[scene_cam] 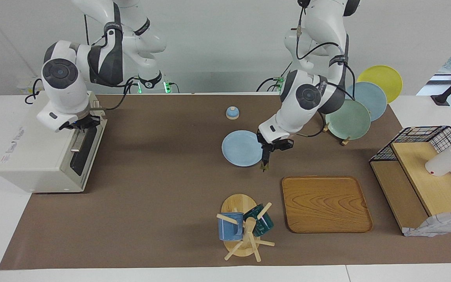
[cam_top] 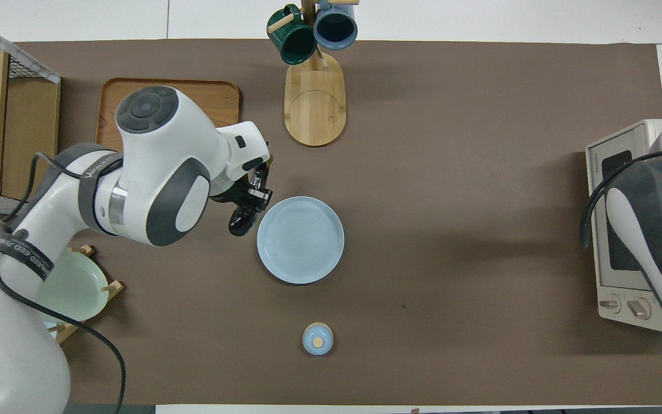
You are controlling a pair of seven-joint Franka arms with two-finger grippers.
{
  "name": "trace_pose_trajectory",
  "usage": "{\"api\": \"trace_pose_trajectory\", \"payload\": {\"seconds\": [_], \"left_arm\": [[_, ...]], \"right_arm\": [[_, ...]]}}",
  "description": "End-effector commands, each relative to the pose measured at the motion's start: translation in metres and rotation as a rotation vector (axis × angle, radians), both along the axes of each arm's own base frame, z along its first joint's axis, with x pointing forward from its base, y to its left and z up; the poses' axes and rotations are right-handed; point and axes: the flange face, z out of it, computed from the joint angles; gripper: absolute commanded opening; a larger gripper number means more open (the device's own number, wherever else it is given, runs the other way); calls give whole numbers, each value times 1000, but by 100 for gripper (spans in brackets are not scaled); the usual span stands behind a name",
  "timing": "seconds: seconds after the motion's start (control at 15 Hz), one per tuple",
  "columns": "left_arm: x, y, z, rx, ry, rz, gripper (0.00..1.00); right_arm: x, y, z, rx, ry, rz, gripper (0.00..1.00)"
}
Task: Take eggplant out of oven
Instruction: 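Carry the eggplant with the left gripper to the wooden tray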
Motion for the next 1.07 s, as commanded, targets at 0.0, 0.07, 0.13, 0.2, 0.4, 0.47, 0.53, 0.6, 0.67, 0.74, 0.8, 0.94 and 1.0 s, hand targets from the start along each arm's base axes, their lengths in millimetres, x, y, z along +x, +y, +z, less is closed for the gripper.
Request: {"api": "trace_pose_trajectory", "payload": {"seconds": [0.0,0.07,0.13,0.2,0.4,0.47,0.53,0.6,0.67,0.74,0.8,0.94,1.0], "left_arm": [[24,25,5,-21,1,58,0],[31,39,5,-21,-8,81,0],[39,52,0,-18,-8,100,0],[48,61,4,-23,-25,120,0],[65,88,9,-9,-49,169,0],[69,98,8,-6,-52,185,0],[73,109,6,-8,-60,206,0],[78,121,5,-7,-68,228,0],[79,123,1,-7,-65,232,0],[83,128,-11,-2,-56,242,0],[87,133,-18,2,-59,253,0],[95,142,-34,9,-63,274,0],[100,149,-37,15,-65,284,0]], "right_arm": [[9,12,41,86,-31,1,0],[8,18,49,148,-50,-12,0],[7,21,61,191,-59,-26,0],[5,24,70,210,-54,-36,0],[1,28,74,219,-39,-37,10],[0,28,75,252,-44,-50,18],[0,29,77,272,-53,-54,40],[0,28,77,280,-54,-54,80],[-1,28,78,289,-56,-56,100],[-1,30,80,290,-64,-58,100],[-1,30,84,289,-78,-57,100],[-6,37,98,287,-107,-43,100],[-4,50,101,290,-126,-18,100]]}}
